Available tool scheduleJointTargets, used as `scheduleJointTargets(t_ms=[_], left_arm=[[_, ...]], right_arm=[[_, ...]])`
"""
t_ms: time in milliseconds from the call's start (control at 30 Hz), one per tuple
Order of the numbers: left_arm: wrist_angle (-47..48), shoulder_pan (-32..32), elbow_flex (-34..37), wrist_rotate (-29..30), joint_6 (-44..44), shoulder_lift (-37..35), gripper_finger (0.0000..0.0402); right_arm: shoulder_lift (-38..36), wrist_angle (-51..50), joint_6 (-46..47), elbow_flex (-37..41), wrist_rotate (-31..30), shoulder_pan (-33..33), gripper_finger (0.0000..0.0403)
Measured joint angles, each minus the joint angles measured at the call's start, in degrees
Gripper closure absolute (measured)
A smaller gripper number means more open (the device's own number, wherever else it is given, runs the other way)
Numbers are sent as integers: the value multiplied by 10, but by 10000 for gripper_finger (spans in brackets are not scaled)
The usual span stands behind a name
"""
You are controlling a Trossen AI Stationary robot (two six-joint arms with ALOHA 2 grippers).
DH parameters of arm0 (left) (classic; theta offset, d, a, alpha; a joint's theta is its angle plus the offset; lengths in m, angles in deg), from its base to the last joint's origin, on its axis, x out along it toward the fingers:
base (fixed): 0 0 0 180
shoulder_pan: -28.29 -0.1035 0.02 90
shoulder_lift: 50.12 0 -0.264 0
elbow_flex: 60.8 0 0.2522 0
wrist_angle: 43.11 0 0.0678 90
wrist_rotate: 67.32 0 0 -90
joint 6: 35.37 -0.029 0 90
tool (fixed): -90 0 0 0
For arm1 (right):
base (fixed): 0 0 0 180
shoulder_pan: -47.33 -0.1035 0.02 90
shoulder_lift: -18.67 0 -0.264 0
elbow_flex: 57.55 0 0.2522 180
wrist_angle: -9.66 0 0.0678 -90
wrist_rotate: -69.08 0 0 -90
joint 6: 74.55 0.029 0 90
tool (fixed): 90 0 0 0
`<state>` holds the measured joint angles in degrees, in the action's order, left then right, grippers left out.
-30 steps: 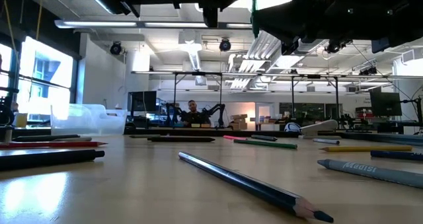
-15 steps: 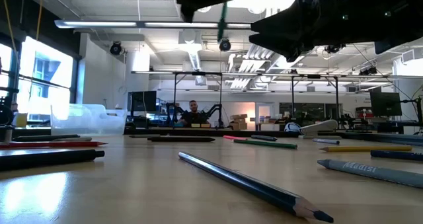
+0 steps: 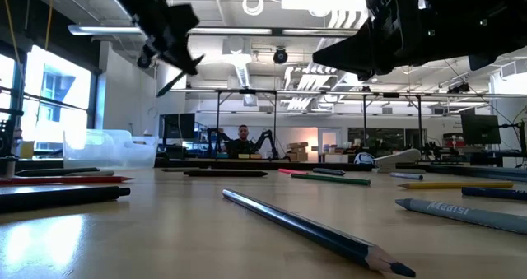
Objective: Sort crayons/erasers/pens/pencils in bins
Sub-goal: Put the green pen into the top transparent bin
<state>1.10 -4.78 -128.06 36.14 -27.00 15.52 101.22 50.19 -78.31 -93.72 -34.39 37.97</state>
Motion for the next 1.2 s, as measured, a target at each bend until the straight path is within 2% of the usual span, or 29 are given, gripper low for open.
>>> scheduleJointTargets(t_ms=[133, 267, 533, 800, 1200], left_arm=[[26, -105, 0, -37, -10, 19, 387], [72, -196, -24, -63, -25, 59, 387], [172, -297, -123, -55, -60, 179, 387], [219, -310, -184, -37, -73, 279, 387], [252, -294, -185, 19, -49, 316, 387]], right_arm=[[0, 0, 3, 0, 0, 0, 385], [0, 0, 3, 0, 1, 0, 399], [0, 1, 3, 0, 1, 0, 402], [0, 0, 2, 0, 1, 0, 403], [0, 0, -8, 0, 1, 0, 403]])
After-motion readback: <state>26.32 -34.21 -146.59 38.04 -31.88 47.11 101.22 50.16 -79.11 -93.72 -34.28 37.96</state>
